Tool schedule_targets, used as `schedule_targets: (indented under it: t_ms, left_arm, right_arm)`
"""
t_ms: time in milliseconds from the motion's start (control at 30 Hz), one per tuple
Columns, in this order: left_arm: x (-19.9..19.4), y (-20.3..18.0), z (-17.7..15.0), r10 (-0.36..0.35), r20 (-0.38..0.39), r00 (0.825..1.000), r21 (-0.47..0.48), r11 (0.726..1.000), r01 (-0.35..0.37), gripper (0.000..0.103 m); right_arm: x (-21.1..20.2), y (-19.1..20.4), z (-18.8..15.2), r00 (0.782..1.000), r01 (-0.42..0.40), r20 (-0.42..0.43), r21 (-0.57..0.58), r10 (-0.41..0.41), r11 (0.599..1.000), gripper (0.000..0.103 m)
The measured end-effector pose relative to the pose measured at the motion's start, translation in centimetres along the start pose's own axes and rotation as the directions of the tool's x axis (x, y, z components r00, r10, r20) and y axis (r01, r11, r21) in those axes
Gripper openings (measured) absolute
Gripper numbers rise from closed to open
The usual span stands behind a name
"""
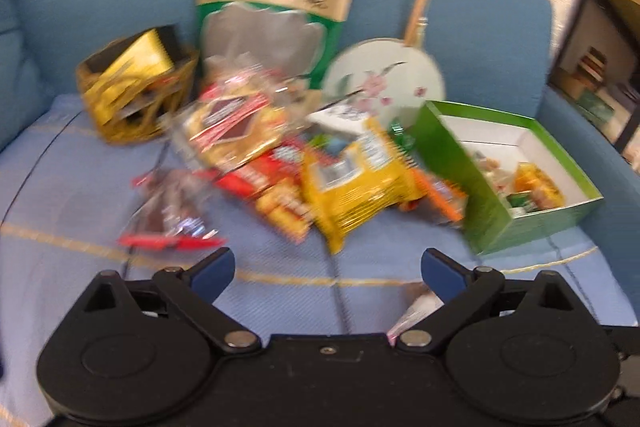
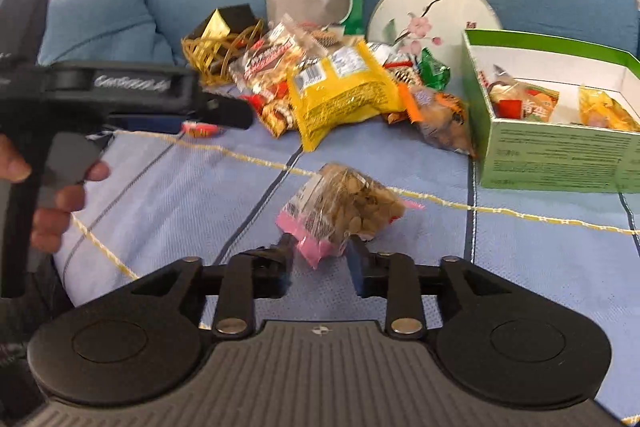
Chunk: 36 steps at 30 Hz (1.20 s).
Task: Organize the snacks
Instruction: 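Grasp a clear white-labelled packet with left gripper while right grasps pink-ended nut packet, then carry both packets into the green box and open both grippers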
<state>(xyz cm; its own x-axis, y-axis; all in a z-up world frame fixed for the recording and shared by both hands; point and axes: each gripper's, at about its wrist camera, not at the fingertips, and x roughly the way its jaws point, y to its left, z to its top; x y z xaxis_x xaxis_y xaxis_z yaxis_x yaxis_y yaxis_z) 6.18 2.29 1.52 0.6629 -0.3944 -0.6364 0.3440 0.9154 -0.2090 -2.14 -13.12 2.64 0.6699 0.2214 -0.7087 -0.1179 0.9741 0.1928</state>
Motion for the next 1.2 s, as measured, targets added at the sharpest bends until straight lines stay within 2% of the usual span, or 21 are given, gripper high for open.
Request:
schedule_targets:
  t_ms: [33, 67, 167, 267, 333, 467, 500, 533, 567, 600, 633, 667, 700, 800, 933, 1200]
  left_arm:
    - [0.1, -0.5, 0.3, -0.020, -0.003, 1.000, 0.010, 1.000, 0.020, 0.103]
    - [0.1, -0.8, 0.4, -0.039, -0.004, 0.999, 0.017, 0.999, 0.039, 0.103]
    - [0.3, -1.9, 0.1, -0.123, -0.032, 0.992, 0.050, 0.991, 0.125, 0.103]
    - [1.8, -2.9, -0.7, -0.202, -0.109, 0.973, 0.047, 0.977, 0.208, 0.103]
    - [3.0, -3.4, -1.3, -0.217, -0.153, 0.964, 0.042, 0.973, 0.226, 0.103]
    - [4.3, -3.6, -2.0, -0.211, -0.189, 0.959, 0.010, 0.976, 0.217, 0.103]
    - [4.4, -3.6, -2.1, -0.208, -0.192, 0.959, 0.005, 0.977, 0.213, 0.103]
    - [4.7, -3.5, -2.2, -0.197, -0.197, 0.960, 0.003, 0.979, 0.202, 0.103]
    - [5.1, -3.4, -2.3, -0.190, -0.202, 0.961, 0.003, 0.981, 0.194, 0.103]
    - [5.4, -3.2, -2.5, -0.197, -0.215, 0.956, -0.004, 0.980, 0.201, 0.087]
    - [5.7, -3.0, -2.6, -0.227, -0.225, 0.948, -0.028, 0.974, 0.226, 0.076]
    - [5.8, -2.9, -2.6, -0.232, -0.222, 0.947, -0.043, 0.973, 0.228, 0.074]
    - [5.6, -2.9, -2.5, -0.230, -0.219, 0.948, -0.039, 0.973, 0.227, 0.071]
    - [5.0, -4.1, -2.2, -0.226, -0.208, 0.952, -0.002, 0.973, 0.231, 0.071]
    - [3.7, -6.2, -0.7, -0.252, -0.147, 0.956, 0.031, 0.965, 0.259, 0.070]
    - [3.3, -11.9, 4.8, -0.311, -0.043, 0.949, 0.130, 0.941, 0.314, 0.070]
  right_arm:
    - [-0.1, 0.0, 0.2, 1.000, 0.006, 0.008, 0.002, -0.006, 1.000, 0.088]
    - [-0.2, 0.0, 0.3, 1.000, 0.016, 0.018, 0.000, -0.016, 1.000, 0.095]
    - [-0.4, 0.0, 0.3, 0.999, 0.032, 0.023, -0.013, -0.032, 0.999, 0.097]
    - [-0.1, -0.2, 0.1, 0.999, 0.039, 0.013, 0.003, -0.039, 0.999, 0.097]
    - [0.0, -0.2, -0.1, 0.999, 0.039, 0.012, 0.015, -0.039, 0.999, 0.097]
    - [0.8, -0.2, 0.0, 0.999, 0.037, 0.012, 0.040, -0.037, 0.999, 0.095]
    - [1.1, -0.1, 0.1, 0.999, 0.034, 0.011, 0.041, -0.034, 0.999, 0.094]
    - [1.4, 0.0, 0.2, 0.999, 0.033, 0.009, 0.041, -0.034, 0.999, 0.087]
    - [1.8, 0.1, 0.2, 1.000, 0.030, 0.005, 0.036, -0.030, 0.999, 0.070]
    - [2.2, 0.2, 0.2, 0.999, 0.035, -0.005, 0.028, -0.035, 0.999, 0.063]
    - [2.7, 0.2, 0.1, 0.999, 0.043, -0.022, 0.027, -0.043, 0.999, 0.056]
    - [2.7, 0.2, -0.1, 0.999, 0.026, -0.022, 0.032, -0.025, 0.999, 0.044]
    - [2.6, 0.2, -0.2, 1.000, 0.021, -0.013, 0.036, -0.021, 0.999, 0.043]
    - [1.6, 0.6, -0.2, 0.999, 0.049, 0.005, -0.018, -0.049, 0.999, 0.041]
    - [-0.7, -0.4, 0.7, 0.994, 0.077, 0.077, -0.022, -0.075, 0.997, 0.040]
    - [-4.4, -4.2, 4.1, 0.961, 0.147, 0.235, 0.003, -0.143, 0.989, 0.039]
